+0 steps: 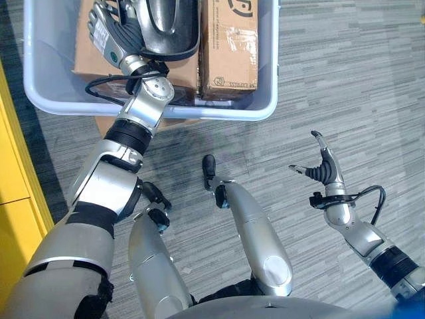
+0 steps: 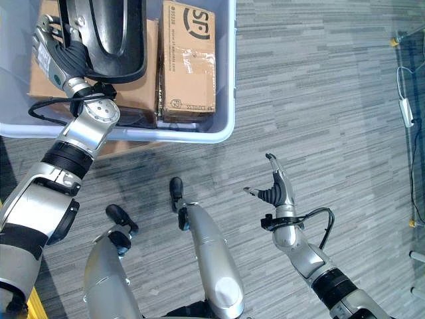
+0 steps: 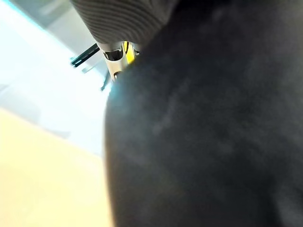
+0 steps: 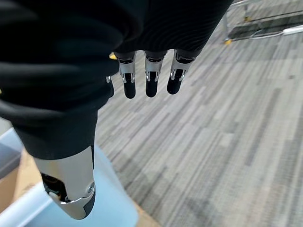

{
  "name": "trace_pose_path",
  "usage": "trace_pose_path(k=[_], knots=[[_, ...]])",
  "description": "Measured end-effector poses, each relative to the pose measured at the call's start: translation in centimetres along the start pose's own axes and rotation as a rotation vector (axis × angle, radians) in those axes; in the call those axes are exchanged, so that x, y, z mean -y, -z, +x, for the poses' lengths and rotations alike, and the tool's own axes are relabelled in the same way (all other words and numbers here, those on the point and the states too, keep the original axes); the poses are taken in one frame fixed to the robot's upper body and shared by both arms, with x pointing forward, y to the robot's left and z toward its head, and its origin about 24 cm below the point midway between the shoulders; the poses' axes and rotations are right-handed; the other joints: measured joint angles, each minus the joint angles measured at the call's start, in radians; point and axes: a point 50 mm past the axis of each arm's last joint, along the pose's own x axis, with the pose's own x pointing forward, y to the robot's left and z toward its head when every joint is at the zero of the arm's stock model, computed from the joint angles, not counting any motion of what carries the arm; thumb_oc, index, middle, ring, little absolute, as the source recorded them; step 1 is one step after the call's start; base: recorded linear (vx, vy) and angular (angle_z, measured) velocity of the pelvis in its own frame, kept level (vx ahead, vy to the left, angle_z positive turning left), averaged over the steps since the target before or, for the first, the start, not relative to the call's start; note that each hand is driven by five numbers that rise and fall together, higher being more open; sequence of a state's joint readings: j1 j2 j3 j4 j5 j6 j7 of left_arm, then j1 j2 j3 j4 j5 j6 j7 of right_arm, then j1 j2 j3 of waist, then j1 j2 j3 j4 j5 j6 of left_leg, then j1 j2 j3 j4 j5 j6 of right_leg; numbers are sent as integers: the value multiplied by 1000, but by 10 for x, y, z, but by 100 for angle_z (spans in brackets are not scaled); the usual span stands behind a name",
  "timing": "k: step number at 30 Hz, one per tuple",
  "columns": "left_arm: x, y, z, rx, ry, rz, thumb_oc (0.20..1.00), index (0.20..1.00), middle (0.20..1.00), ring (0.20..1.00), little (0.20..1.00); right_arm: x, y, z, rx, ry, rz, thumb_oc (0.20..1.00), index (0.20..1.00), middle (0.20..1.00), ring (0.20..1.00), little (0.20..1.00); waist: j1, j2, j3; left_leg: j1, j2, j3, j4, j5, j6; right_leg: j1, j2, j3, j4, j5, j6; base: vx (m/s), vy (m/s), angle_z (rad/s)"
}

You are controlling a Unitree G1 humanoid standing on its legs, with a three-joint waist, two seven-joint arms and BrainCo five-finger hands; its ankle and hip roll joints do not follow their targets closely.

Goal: Move parts from the plastic box to the shelf.

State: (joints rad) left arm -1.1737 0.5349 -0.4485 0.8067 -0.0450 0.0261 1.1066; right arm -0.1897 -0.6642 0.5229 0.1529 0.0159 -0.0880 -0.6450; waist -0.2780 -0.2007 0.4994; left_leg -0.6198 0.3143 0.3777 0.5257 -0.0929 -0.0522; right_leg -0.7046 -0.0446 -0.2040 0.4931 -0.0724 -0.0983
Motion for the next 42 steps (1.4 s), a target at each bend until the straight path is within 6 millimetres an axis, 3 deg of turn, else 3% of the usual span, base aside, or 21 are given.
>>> trace_pose_path(k=[8, 11, 13, 17, 20, 23, 24, 26, 27, 28, 29, 30, 31, 32, 33, 34, 35, 38, 42], knots=[[-20, 5, 2, 66, -70, -42, 200, 200, 200, 200, 200, -5, -4, -1, 24, 10, 1, 1000, 1000, 1000, 1000, 1000, 25, 4, 2, 184, -10, 15, -77, 16, -21, 166, 6, 0, -40, -2, -6, -28, 80, 0], [-27, -7, 7, 118, -90, -104, 200, 200, 200, 200, 200, -4, -3, -2, 28, 14, 5, 1000, 1000, 1000, 1000, 1000, 35, 15, 9, 240, -20, 21, -108, 28, -22, 216, 6, 2, -59, -8, 3, -10, 128, 0], [-33, -6, 5, 115, -65, -154, 200, 200, 200, 200, 200, -1, -3, -3, 28, 9, 2, 1000, 1000, 1000, 1000, 1000, 50, 44, 14, 285, -27, 31, -126, 29, -22, 252, 4, 8, -66, -9, 3, -25, 118, -3], [-38, 12, -16, 56, 23, -228, 200, 200, 200, 200, 200, 6, -1, -3, 38, 5, -16, 1000, 1000, 1000, 1000, 1000, 72, 133, -17, 326, -40, 35, -151, 33, -22, 286, -5, 9, -74, -17, 4, -45, 93, 2], [-44, 29, -41, -27, 127, -287, 200, 200, 200, 200, 200, 5, -12, -2, 80, -32, 11, 1000, 1000, 1000, 1000, 1000, 89, 167, -30, 351, -55, 29, -164, 47, -21, 302, -16, 1, -58, -29, -6, -14, 38, 14], [-51, 60, -99, -229, 262, -360, 200, 200, 200, 200, 200, 3, -24, 3, 129, -89, 34, 1000, 1000, 1000, 1000, 1000, 171, 201, -50, 403, -76, 20, -207, 79, -22, 334, -38, -14, -21, -70, -17, 6, 16, 30], [-59, 76, -128, -330, 304, -360, 200, 200, 200, 200, 200, 1, -30, 3, 150, -109, 50, 1000, 1000, 1000, 1000, 1000, 190, 219, -64, 417, -80, 1, -221, 86, -23, 360, -54, -41, -19, -84, -26, 61, 20, 54], [-62, 86, -145, -392, 334, -348, 200, 200, 200, 200, 200, 0, -30, 3, 139, -123, 70, 1000, 1000, 1000, 1000, 1000, 206, 220, -71, 431, -60, -4, -229, 91, -19, 388, -67, -58, -25, -93, -36, 34, 2, 52], [-65, 94, -164, -456, 370, -336, 200, 200, 200, 200, 200, -1, -27, 1, 118, -130, 85, 1000, 1000, 1000, 1000, 1000, 231, 214, -94, 447, -7, 4, -284, 119, -37, 407, -83, -77, -51, -91, -41, -17, -89, 98], [-62, 96, -173, -480, 406, -334, 200, 200, 200, 200, 200, 5, -22, 0, 88, -123, 86, 1000, 1000, 1000, 1000, 1000, 227, 211, -97, 453, 39, 66, -295, 175, -35, 442, -130, -129, -76, -85, -52, -52, -107, 121], [-60, 95, -177, -485, 429, -341, 200, 200, 200, 200, 200, 8, -18, -2, 66, -120, 79, 1000, 1000, 1000, 1000, 1000, 227, 210, -101, 464, 46, 109, -293, 258, 11, 455, -145, -154, -74, -84, -51, -66, -71, 149], [-51, 94, -185, -496, 485, -344, 200, 200, 200, 200, 200, 15, -11, -7, 37, -126, 59, 1000, 1000, 1000, 1000, 1000, 205, 230, -113, 457, 49, 199, -241, 401, 146, 483, -181, -227, -68, -90, -24, -84, -37, 172], [-45, 91, -191, -480, 555, -342, 200, 200, 200, 200, 200, 18, -2, -13, -3, -138, 50, 1000, 1000, 1000, 1000, 1000, 166, 239, -132, 458, 35, 276, -282, 411, 146, 496, -194, -253, -82, -90, 5, -84, 11, 160], [-45, 89, -190, -454, 582, -341, 200, 200, 200, 200, 200, 16, 0, -14, -17, -144, 61, 1000, 1000, 1000, 1000, 1000, 179, 214, -137, 452, 11, 269, -290, 410, 84, 491, -214, -254, -92, -89, 11, -73, 5, 84], [-45, 89, -189, -445, 597, -340, 200, 200, 200, 200, 200, 13, 1, -15, -33, -143, 87, 1000, 1000, 1000, 1000, 1000, 208, 181, -140, 432, -7, 273, -150, 262, 36, 478, -243, -241, -92, -87, 10, -48, 102, -3], [-44, 89, -190, -445, 609, -344, 200, 200, 200, 200, 200, 16, 1, -14, -32, -132, 108, 1000, 1000, 1000, 1000, 1000, 211, 184, -144, 413, 3, 279, 5, 144, 38, 489, -238, -244, -121, -57, 24, -17, 117, 5], [-42, 87, -190, -436, 628, -346, 200, 200, 200, 200, 200, 18, 3, -15, -46, -121, 123, 1000, 1000, 1000, 1000, 1000, 197, 200, -153, 433, -16, 283, -43, 96, 39, 509, -213, -259, -131, -35, 64, -25, 179, 40], [-41, 86, -190, -419, 665, -334, 200, 200, 200, 200, 200, 10, 11, -19, -105, -108, 183, 1000, 1000, 1000, 1000, 1000, 184, 172, -163, 522, -77, 271, -213, 77, 59, 570, -207, -304, -177, -20, 91, -40, 153, 52], [-40, 80, -192, -378, 686, -314, 200, 200, 200, 200, 200, 8, -3, -7, -38, -98, 219, 1000, 1000, 1000, 1000, 1000, 213, 187, -170, 570, -142, 241, -374, 99, 73, 605, -211, -332, -202, -10, 113, -94, 130, 35]])
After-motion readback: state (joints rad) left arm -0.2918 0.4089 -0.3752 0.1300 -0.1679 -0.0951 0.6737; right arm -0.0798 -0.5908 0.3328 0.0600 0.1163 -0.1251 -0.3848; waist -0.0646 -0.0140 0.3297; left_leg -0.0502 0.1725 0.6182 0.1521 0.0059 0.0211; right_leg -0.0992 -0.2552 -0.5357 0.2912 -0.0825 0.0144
